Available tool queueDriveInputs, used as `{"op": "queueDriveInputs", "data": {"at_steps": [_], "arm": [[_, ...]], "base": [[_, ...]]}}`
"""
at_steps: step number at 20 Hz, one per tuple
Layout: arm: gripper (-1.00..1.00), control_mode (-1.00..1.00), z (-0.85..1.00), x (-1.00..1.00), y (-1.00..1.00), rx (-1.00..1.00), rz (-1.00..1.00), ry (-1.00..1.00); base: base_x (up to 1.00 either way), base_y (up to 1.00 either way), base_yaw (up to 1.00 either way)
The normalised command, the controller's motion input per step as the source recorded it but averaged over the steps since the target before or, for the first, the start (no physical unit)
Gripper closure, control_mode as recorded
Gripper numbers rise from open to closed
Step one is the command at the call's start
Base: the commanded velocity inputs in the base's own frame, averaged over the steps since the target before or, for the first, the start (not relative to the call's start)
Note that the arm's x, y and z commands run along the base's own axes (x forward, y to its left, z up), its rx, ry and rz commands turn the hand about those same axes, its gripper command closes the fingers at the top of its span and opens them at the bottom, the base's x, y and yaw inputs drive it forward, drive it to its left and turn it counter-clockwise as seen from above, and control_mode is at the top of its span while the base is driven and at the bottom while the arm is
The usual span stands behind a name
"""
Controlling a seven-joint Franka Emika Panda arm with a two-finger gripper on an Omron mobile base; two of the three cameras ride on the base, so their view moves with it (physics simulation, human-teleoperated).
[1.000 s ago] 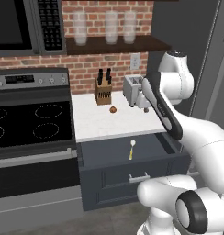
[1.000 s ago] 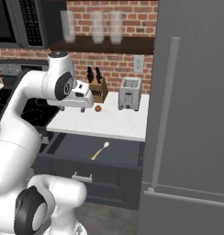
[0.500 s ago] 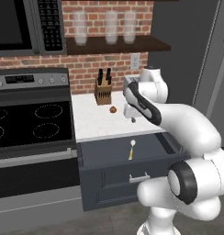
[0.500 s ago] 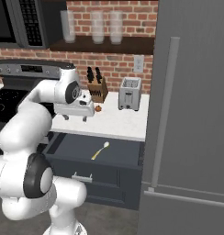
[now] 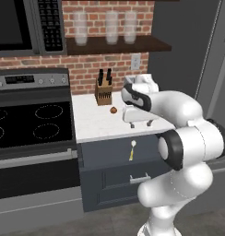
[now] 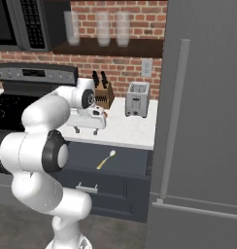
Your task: Pick the dish brush from the drawer and place it on the counter.
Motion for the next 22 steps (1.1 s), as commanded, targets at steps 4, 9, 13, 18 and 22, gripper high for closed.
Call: {"op": "queueDriveInputs", "data": {"at_steps": [4,9,13,18,22], "arm": [[-1.00,-1.00,-0.53,-0.02,0.00,0.00,0.00,-0.01],[-1.00,-1.00,-0.75,0.00,0.00,-0.01,0.00,-0.06],[-1.00,-1.00,-0.67,0.00,0.00,0.00,0.00,-0.18],[-1.00,-1.00,-0.62,0.00,0.00,0.00,0.00,-0.22],[-1.00,-1.00,-0.53,0.00,0.00,0.00,0.00,-0.17]], "base": [[0.00,0.00,0.00],[0.00,0.00,0.00],[0.00,0.00,0.00],[0.00,0.00,0.00],[0.00,0.00,0.00]]}}
